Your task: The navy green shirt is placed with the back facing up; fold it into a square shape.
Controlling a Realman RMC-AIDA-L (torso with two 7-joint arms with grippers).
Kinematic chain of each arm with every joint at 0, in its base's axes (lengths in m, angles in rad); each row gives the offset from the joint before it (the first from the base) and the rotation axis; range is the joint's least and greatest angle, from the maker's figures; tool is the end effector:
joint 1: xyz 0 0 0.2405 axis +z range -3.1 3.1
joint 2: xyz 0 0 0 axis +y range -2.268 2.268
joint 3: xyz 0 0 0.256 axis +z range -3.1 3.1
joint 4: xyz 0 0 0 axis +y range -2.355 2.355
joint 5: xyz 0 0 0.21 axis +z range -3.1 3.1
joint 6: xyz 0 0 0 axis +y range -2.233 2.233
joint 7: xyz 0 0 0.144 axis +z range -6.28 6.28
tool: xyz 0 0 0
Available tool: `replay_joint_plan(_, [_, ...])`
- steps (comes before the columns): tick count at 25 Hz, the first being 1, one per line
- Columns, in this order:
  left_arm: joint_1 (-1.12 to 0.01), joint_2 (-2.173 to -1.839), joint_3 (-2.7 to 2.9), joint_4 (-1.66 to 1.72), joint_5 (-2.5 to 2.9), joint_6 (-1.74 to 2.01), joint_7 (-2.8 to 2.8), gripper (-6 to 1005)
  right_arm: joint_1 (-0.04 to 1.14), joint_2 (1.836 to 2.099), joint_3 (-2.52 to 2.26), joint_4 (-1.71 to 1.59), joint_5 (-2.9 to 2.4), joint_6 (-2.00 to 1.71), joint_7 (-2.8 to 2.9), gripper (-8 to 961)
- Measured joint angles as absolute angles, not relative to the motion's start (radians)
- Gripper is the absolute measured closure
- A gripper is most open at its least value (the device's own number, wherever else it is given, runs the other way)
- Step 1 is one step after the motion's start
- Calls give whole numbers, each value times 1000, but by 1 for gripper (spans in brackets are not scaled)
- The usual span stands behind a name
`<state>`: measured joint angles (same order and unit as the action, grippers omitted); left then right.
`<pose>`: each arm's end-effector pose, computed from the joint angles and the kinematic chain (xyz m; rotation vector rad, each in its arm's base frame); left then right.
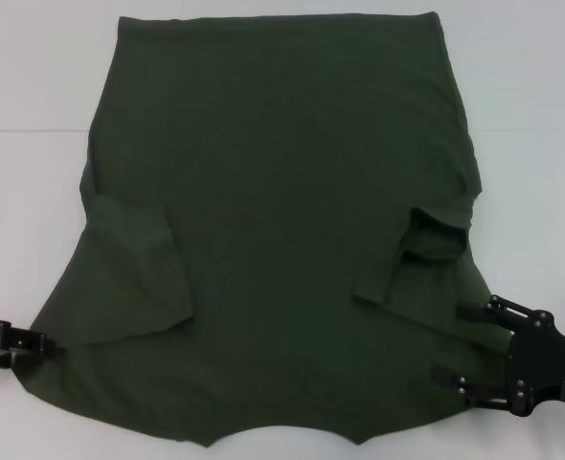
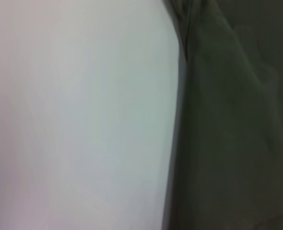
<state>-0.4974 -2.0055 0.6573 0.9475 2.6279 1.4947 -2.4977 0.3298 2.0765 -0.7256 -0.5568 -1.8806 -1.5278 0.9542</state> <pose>-0.3453 0.3250 0.0729 -2.0163 -1.8064 0.0385 0.3180 0.2712 -0.0128 -2.6150 0.3968 0.6611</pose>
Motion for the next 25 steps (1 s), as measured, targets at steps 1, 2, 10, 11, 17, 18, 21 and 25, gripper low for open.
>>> replay_joint_plan(1, [-497,-2006,657,949,2631,1493,-2498,315,330,2077,-726,-557,-1881,-1528,954,11])
replay_joint_plan(2, [-497,-2006,657,951,2633,1491,-2498,315,330,2077,-726,-557,-1881,-1528,954,11])
replay_joint_plan(10, [-496,-2004,657,952,2642,1483,-2491,322,331,2077,-726,-557,-1881,-1526,956,12])
replay_joint_plan(11, [-496,-2004,657,950,2645,1483,-2490,323,331,2078,-726,-557,-1881,-1526,956,12])
replay_joint_plan(17, [-498,-2006,656,948,2657,1483,-2490,328,331,2079,-726,-557,-1881,-1525,956,11])
replay_joint_plan(18, [-499,-2006,656,948,2657,1483,-2490,329,331,2080,-726,-557,-1881,-1525,956,11])
replay_joint_plan(21, [-500,-2007,656,945,2657,1482,-2490,331,331,2080,-726,-557,-1881,-1525,956,11])
replay_joint_plan(25, [-501,-2008,656,942,2654,1486,-2490,334,331,2080,-726,-557,-1881,-1525,956,11])
